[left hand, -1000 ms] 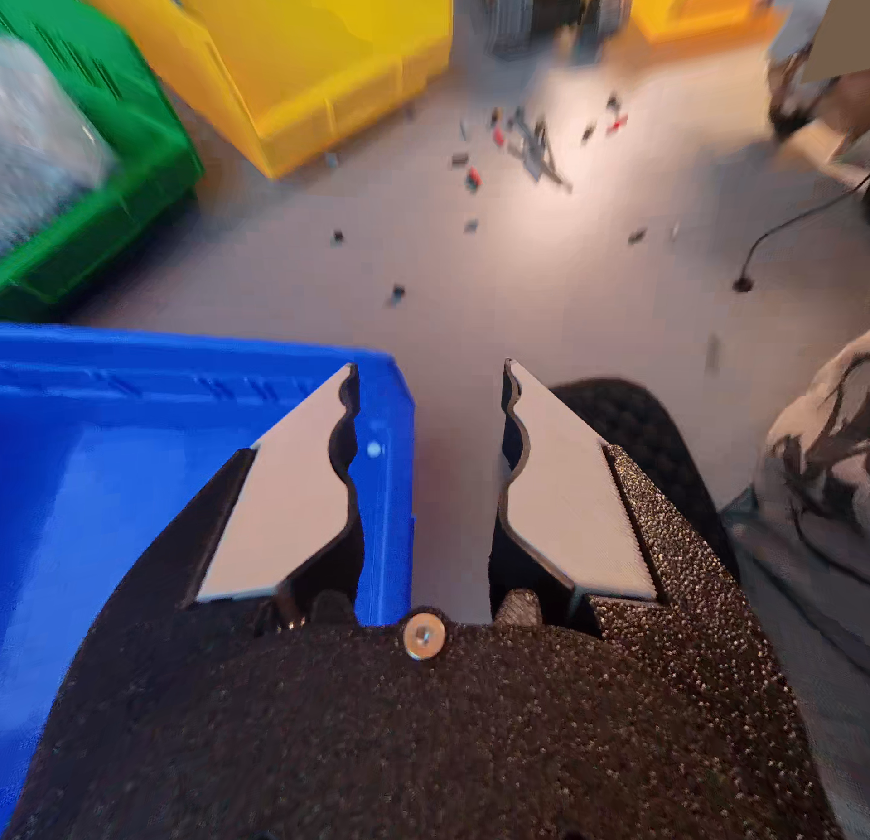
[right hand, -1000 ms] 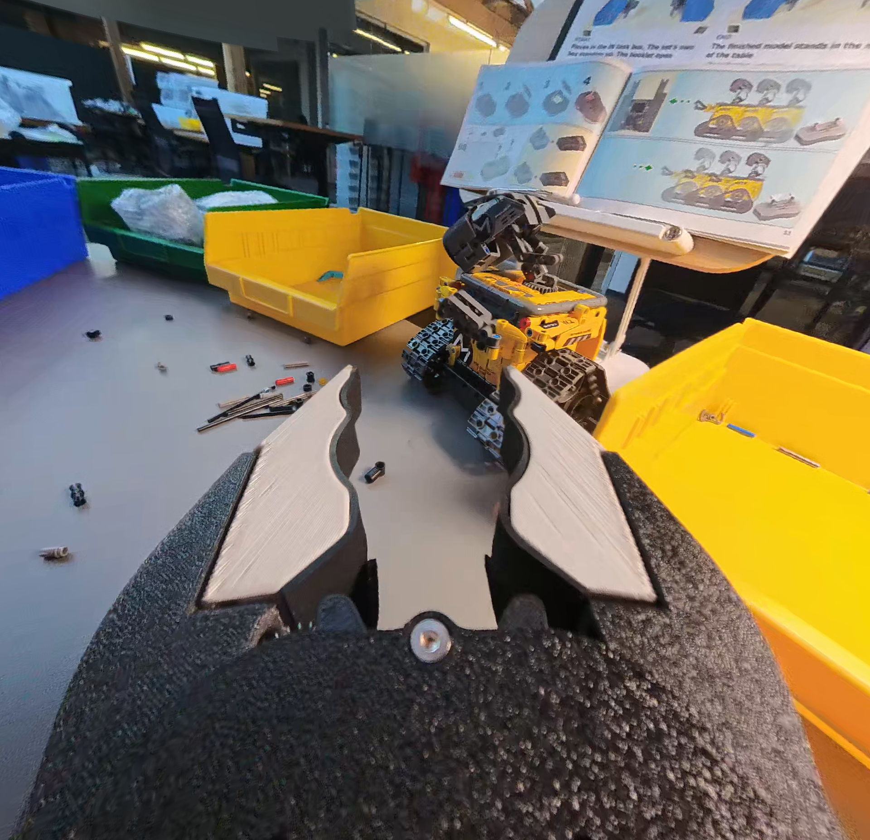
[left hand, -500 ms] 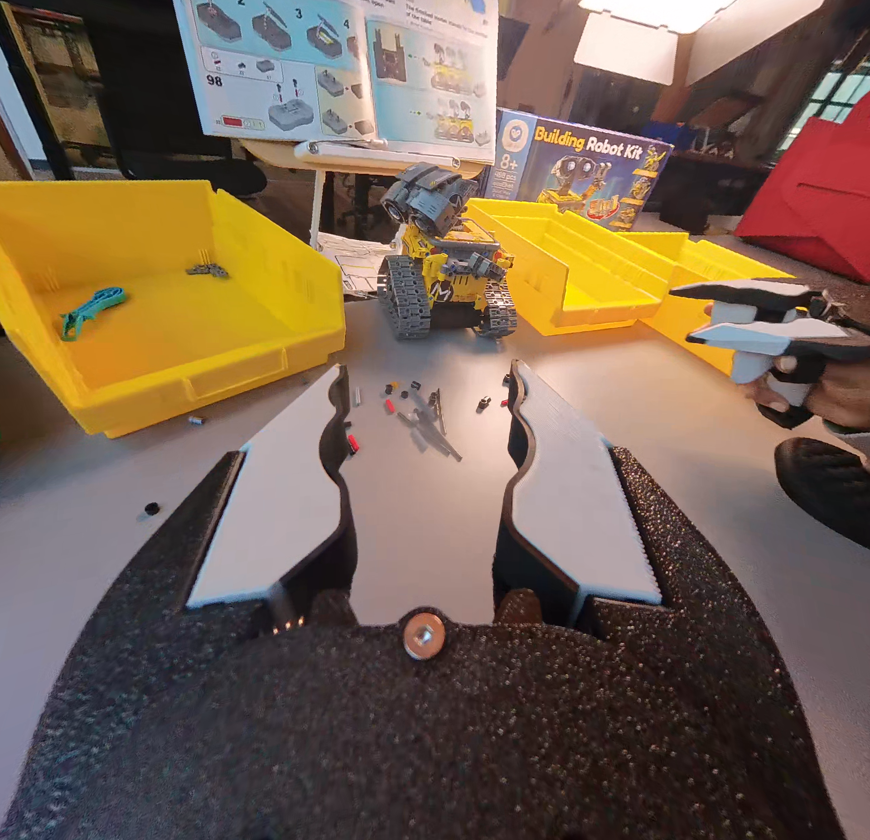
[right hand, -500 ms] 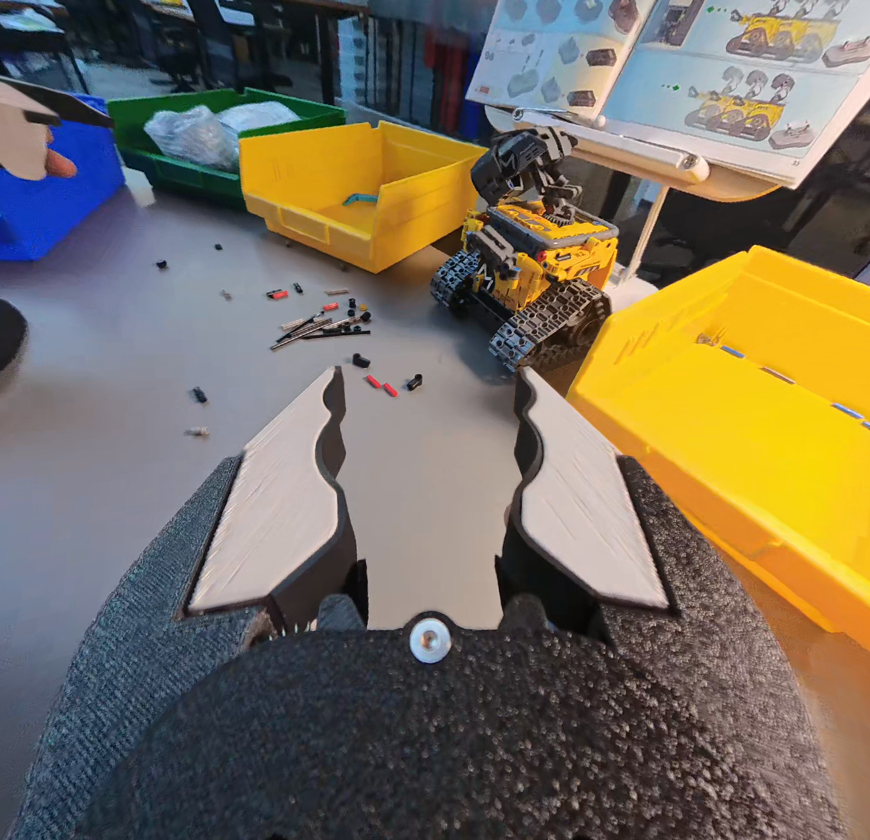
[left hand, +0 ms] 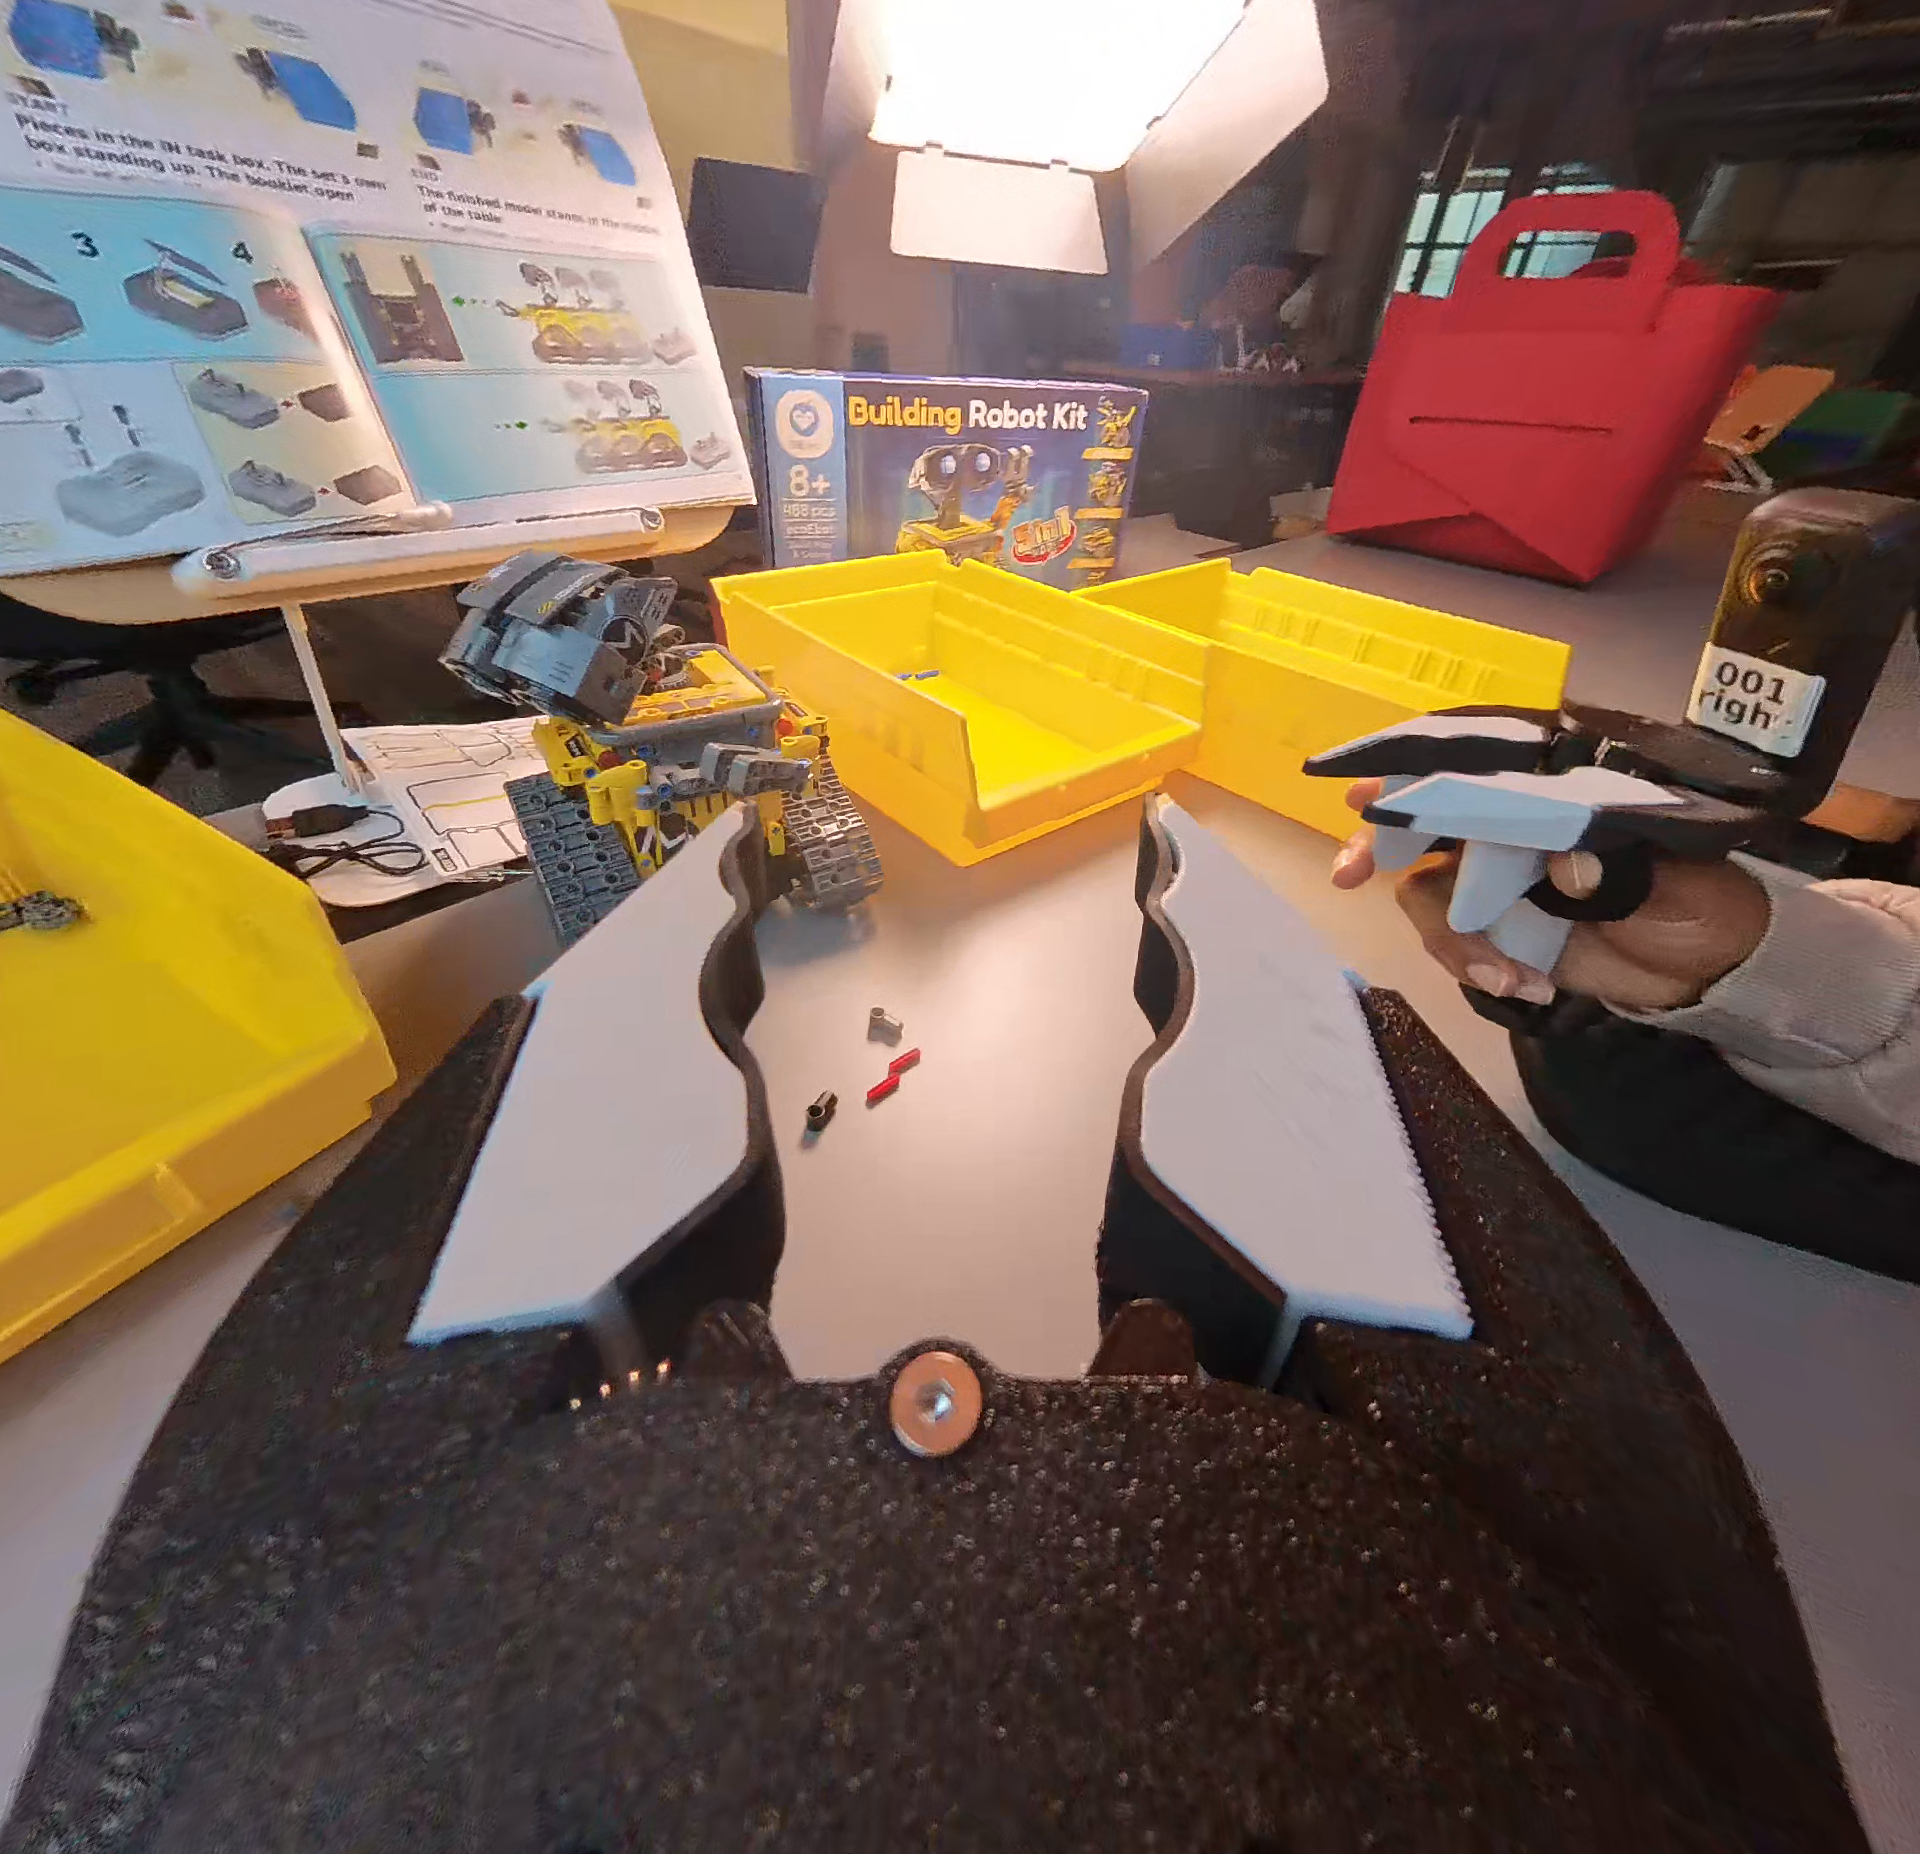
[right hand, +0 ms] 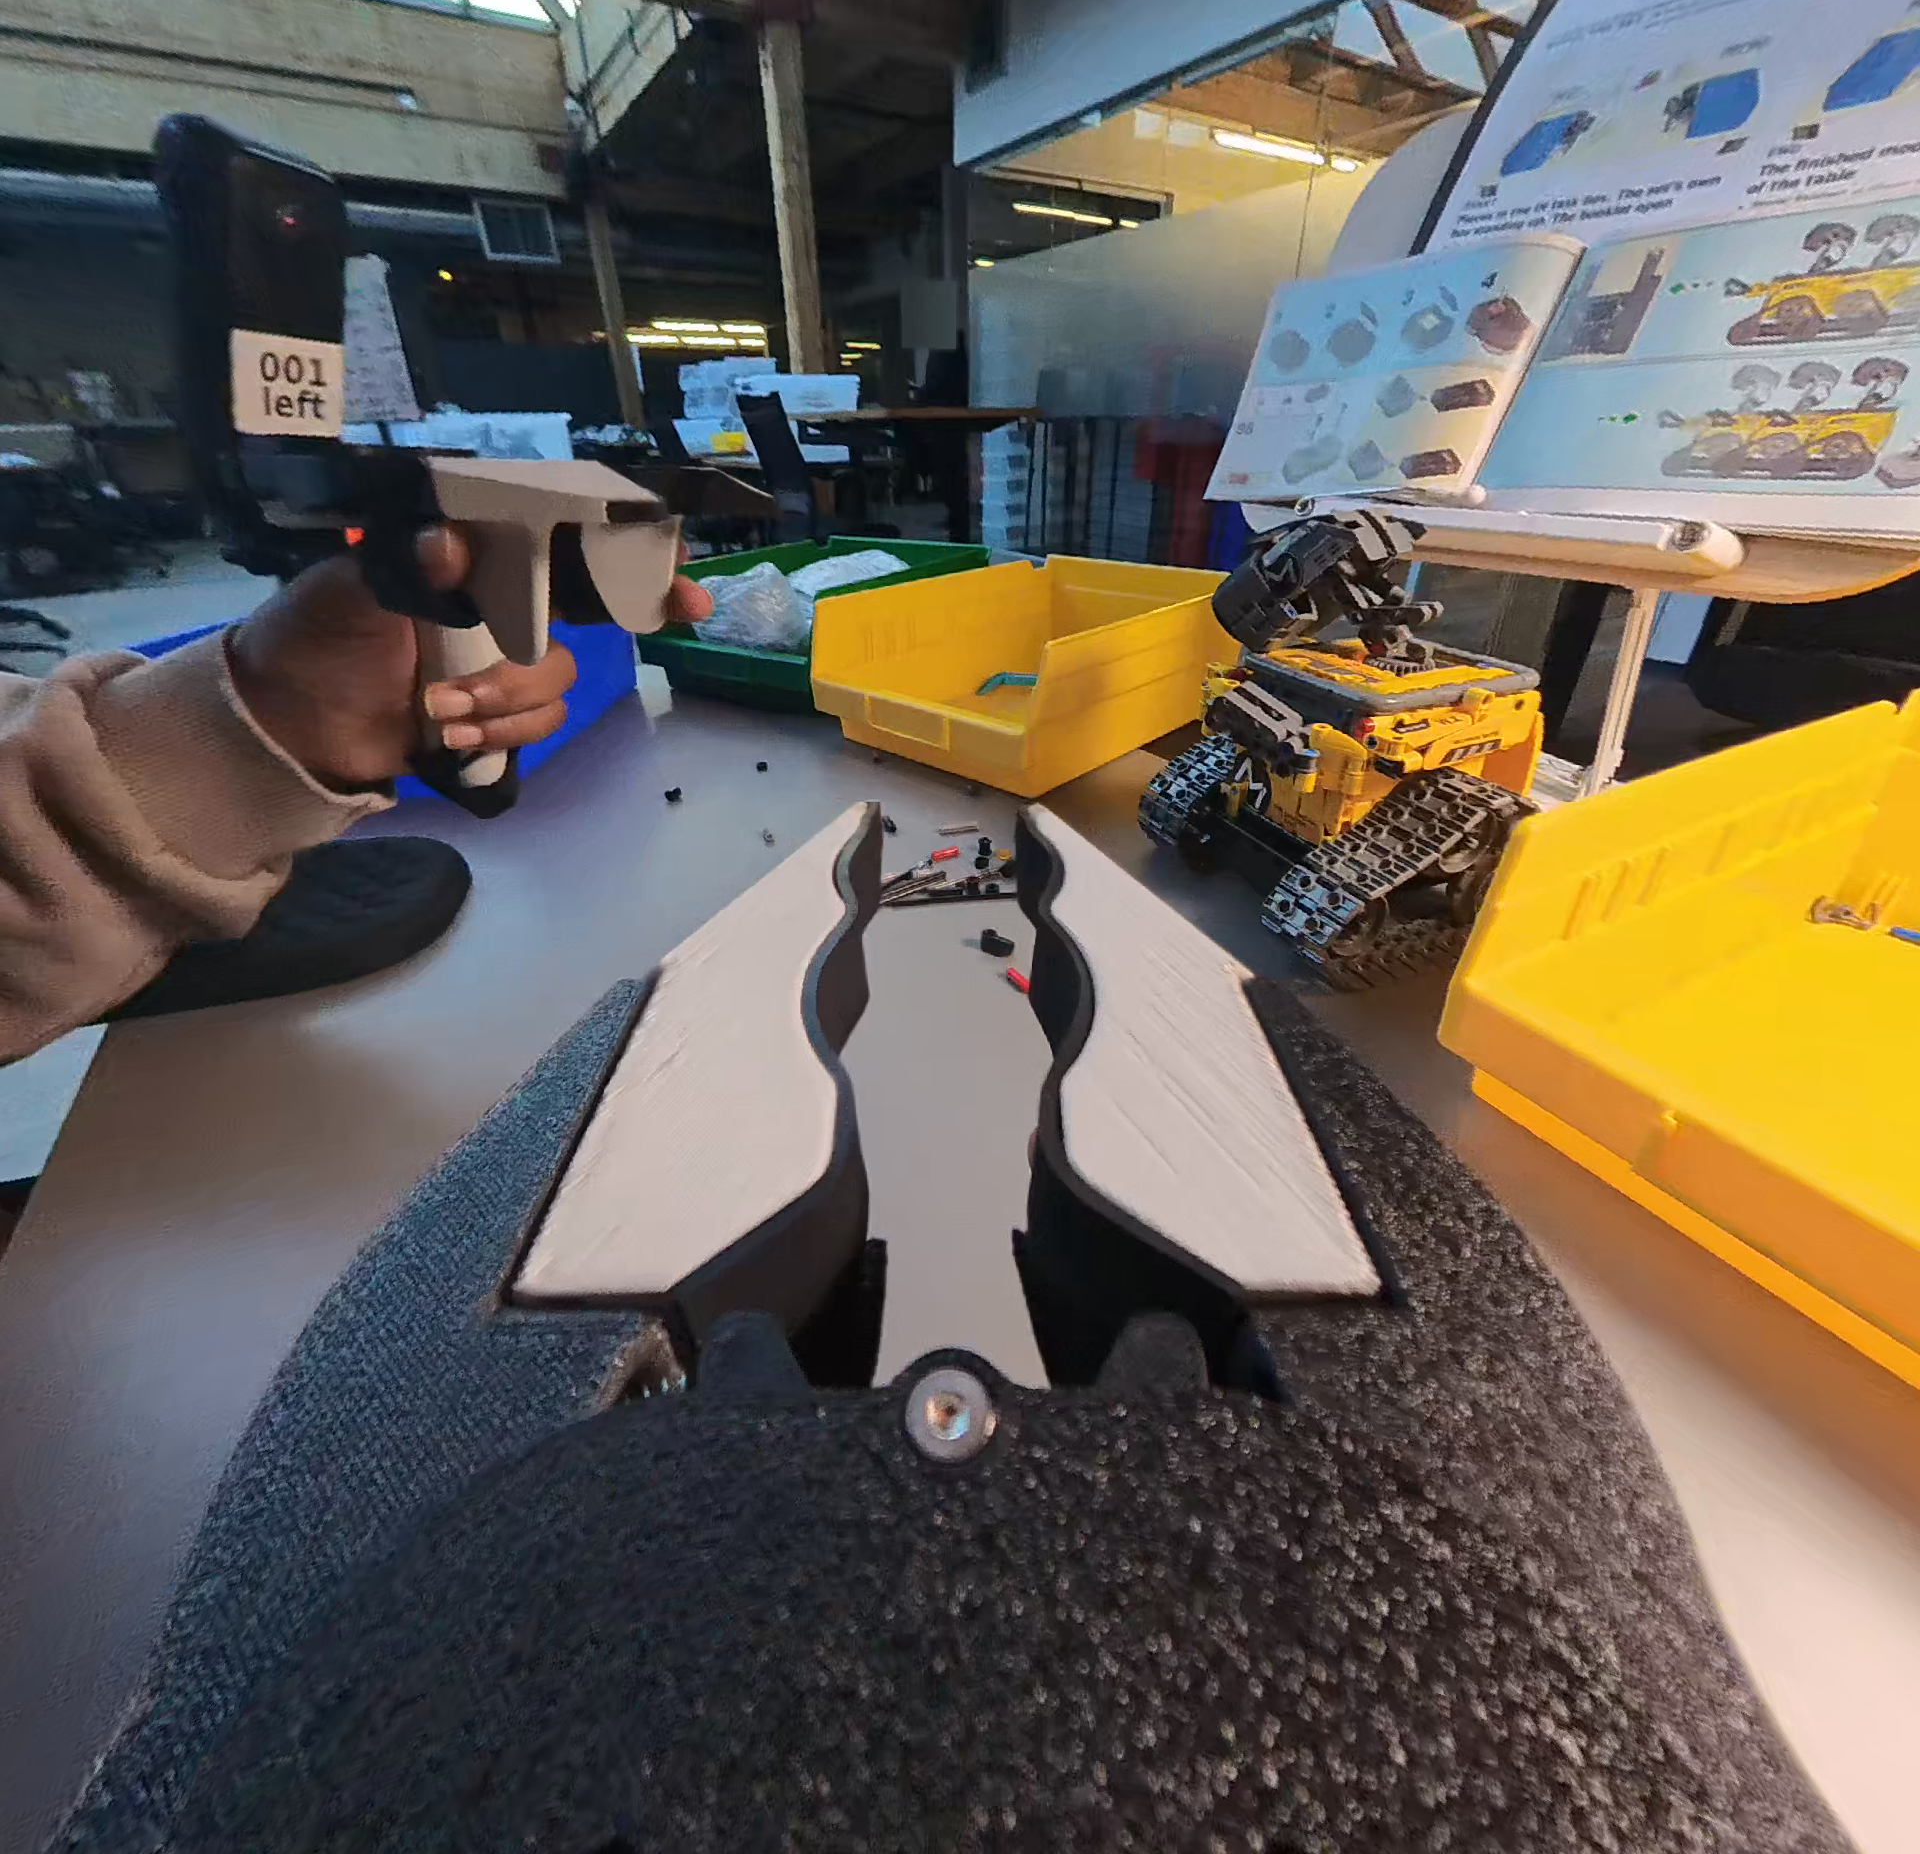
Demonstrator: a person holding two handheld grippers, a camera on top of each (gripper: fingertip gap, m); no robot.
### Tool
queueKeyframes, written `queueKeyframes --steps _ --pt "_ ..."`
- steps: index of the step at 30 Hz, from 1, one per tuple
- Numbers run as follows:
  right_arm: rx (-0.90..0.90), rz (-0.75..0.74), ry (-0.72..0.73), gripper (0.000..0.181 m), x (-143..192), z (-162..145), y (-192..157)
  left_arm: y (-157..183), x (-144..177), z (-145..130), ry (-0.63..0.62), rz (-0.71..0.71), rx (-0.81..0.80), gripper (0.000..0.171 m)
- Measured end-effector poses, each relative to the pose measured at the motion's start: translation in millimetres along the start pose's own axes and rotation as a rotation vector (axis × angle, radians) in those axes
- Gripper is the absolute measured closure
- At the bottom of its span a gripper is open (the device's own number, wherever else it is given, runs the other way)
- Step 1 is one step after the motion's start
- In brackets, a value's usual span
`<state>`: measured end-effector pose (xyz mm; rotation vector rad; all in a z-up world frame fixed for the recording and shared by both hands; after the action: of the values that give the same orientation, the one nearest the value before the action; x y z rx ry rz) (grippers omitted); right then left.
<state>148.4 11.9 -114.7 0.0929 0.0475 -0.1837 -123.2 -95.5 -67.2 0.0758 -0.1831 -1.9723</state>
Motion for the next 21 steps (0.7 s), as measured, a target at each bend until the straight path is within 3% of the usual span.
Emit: queueKeyframes --steps 5,10,13,16,18,21 --pt "0.035 -0.03 -0.077 0.181 -36 2 -1 -38 10 -13 -0.105 0.093 -0.058 0.11" --pt "0.098 -0.098 -0.124 0.181 -79 10 7 -96 16 -11 -0.064 0.177 0.044 0.124" --pt "0.116 -0.097 -0.116 0.18 -102 8 18 -117 13 -19 -0.014 0.23 -0.018 0.128" --pt "0.125 -0.119 -0.08 0.174 -116 -10 31 -126 11 -46 0.047 0.264 -0.056 0.133" --pt "0.152 -0.123 -0.059 0.172 -115 -21 32 -122 11 -44 0.011 0.228 -0.099 0.124" --pt "0.187 -0.178 -0.059 0.169 -109 -31 39 -121 20 -52 0.005 0.237 -0.211 0.13"
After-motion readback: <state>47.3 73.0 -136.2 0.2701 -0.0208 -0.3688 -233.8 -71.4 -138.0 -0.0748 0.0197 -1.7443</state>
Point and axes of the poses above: each gripper's, where its closed fingertips meet, x back along the fingers, z out of its top, y = z × x across the jaws, the point moved 9 cm from there along x, back along the fingers, and after that the axes turned 6 degrees about x, right-handed, at the moved point
